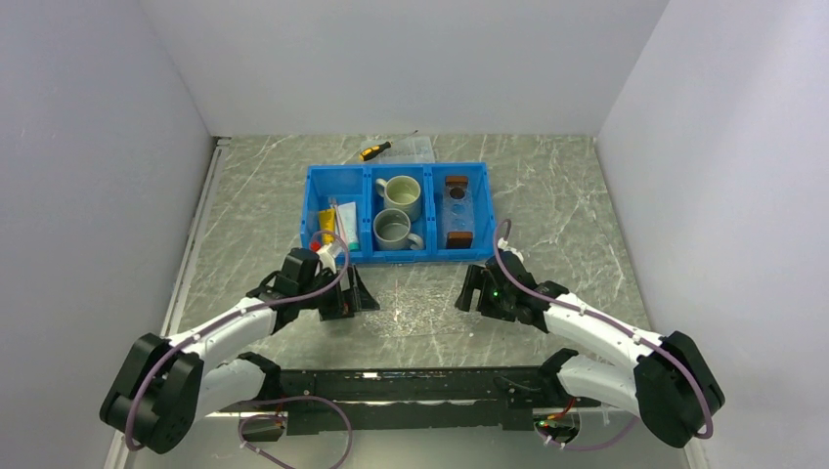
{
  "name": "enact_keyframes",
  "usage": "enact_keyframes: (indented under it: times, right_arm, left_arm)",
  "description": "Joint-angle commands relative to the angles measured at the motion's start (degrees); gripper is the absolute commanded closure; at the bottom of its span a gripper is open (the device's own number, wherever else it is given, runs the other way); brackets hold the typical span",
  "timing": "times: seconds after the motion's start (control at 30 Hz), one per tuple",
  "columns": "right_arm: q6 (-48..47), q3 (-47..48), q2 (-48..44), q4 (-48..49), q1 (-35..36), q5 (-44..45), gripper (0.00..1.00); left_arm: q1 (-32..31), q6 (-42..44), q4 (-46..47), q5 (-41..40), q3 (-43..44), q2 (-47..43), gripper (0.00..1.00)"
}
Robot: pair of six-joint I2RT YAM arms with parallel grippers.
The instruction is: Prepare toiletry sets of a toothbrush and toothpaste on the tray
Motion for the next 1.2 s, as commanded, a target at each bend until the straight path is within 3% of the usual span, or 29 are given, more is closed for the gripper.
enact_keyframes:
  times: [0.0, 0.27, 0.53, 0.97, 1.17]
  right_arm:
    - [-0.3, -1.3, 0.2, 2.8, -0.2, -1.1, 0.12]
    - [-1.1, -2.1, 0.8, 4.3, -0.1, -4.1, 0.12]
    - [-0.3, -3.7, 0.2, 6.1, 1.2, -6.2, 0.13]
    - [7.7, -2.8, -0.9, 2.6, 15.0, 2.0, 0.14]
    - [10.6, -4.2, -2.4, -0.4, 16.9, 4.2, 0.13]
  left_arm:
    - [0.2, -0.1, 4.0, 1.2, -0.4, 2.1, 0.01]
    - [0.2, -0.8, 7.6, 2.1, -2.1, 5.0, 0.01]
    - [0.2, -1.1, 6.2, 0.9, -4.1, 2.2, 0.01]
    - [0.2, -0.6, -5.1, -3.7, -5.4, -9.3, 0.01]
    - [0.2, -0.4, -10.3, -6.9, -6.2, -15.5, 0.01]
